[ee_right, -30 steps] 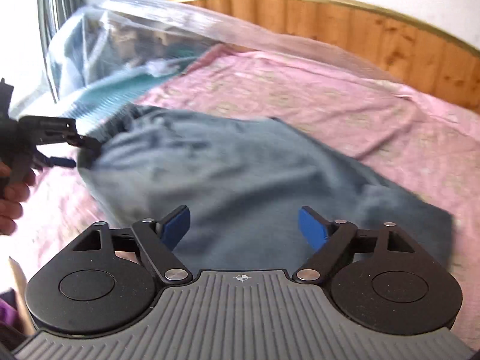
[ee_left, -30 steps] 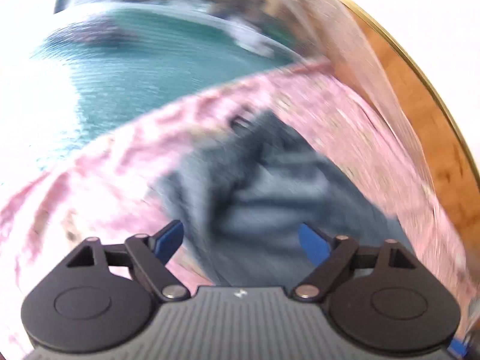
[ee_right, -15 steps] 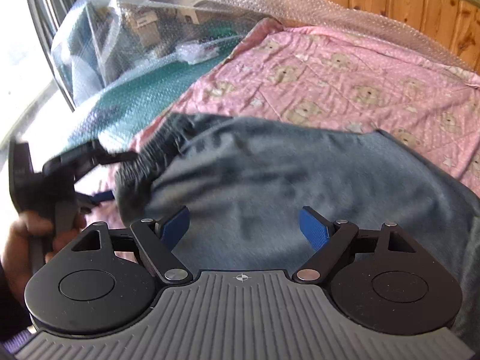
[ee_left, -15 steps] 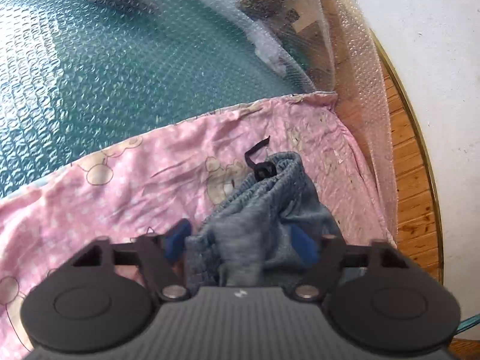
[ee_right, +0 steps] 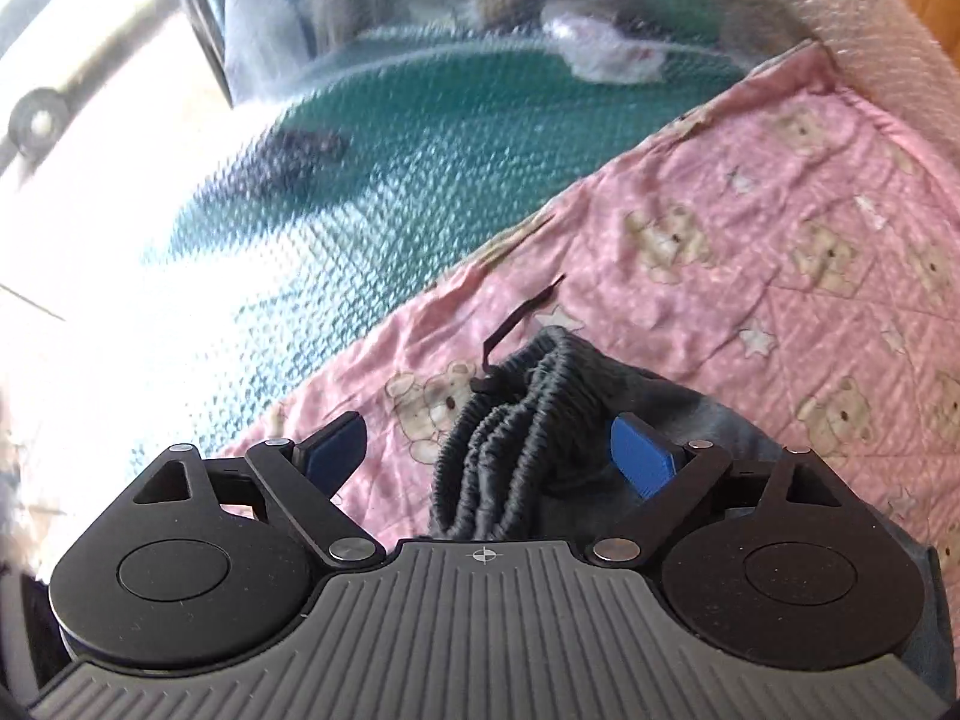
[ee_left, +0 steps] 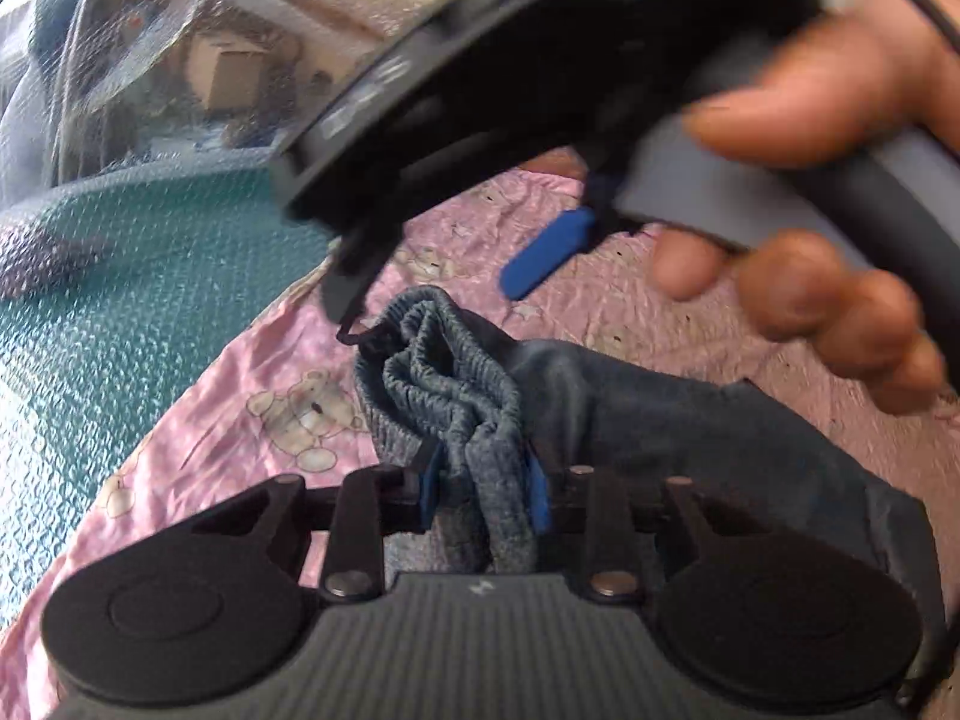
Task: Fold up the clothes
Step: 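Grasp the elastic waistband with the left gripper while the right gripper grasps it beside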
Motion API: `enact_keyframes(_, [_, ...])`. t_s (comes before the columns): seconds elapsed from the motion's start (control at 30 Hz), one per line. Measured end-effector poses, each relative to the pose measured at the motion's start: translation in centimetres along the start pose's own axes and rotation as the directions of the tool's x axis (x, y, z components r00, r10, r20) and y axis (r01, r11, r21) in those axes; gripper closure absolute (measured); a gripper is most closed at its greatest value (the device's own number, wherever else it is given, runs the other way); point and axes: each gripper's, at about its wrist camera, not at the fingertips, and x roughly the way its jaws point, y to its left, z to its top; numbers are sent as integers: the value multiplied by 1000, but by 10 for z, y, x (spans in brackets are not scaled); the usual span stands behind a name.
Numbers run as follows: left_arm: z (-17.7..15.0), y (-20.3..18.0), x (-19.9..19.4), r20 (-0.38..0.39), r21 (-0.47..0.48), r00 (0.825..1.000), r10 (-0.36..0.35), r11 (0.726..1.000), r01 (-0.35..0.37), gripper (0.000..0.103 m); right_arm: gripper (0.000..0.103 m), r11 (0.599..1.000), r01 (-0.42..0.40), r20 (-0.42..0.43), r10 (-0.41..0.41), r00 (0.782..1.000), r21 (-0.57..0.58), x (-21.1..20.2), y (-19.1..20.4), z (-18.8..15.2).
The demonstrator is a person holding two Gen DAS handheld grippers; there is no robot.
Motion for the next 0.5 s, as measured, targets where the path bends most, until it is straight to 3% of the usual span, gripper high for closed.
enact_keyframes(0.1, [-8, -14, 3, -2, 59, 1000, -7, 998, 7, 75, 16, 998, 63, -112, -66, 992, -28, 38, 6, 4])
enact_keyframes(0.13, [-10, -17, 5, -1, 77, 1000, -8, 997, 8, 75, 24, 995, 86, -134, -91, 987, -41, 48, 6, 2])
enact_keyframes(0.17, [-12, -21, 6, 1, 95, 1000, -10, 995, 10, 75, 34, 992, 117, -143, -123, 982, -54, 54, 5, -2])
enact_keyframes(0.2, [-13, -23, 5, 3, 105, 1000, -12, 994, 12, 75, 63, 990, 136, -136, -141, 981, -48, 56, 1, -5])
enact_keyframes(0.23, [-14, -25, 4, 6, 115, 1000, -14, 993, 14, 75, 76, 993, 120, -116, -122, 986, -21, 52, -6, -10])
enact_keyframes(0.37, [-12, -41, -11, 45, 175, 998, -44, 984, 36, 75, 80, 991, 27, 55, -35, 998, 135, 3, -45, -42])
enact_keyframes(0.5, [-8, -83, -28, 70, 304, 989, -134, 947, 107, 75, 81, 942, -113, 245, 34, 969, 316, -54, -106, -103])
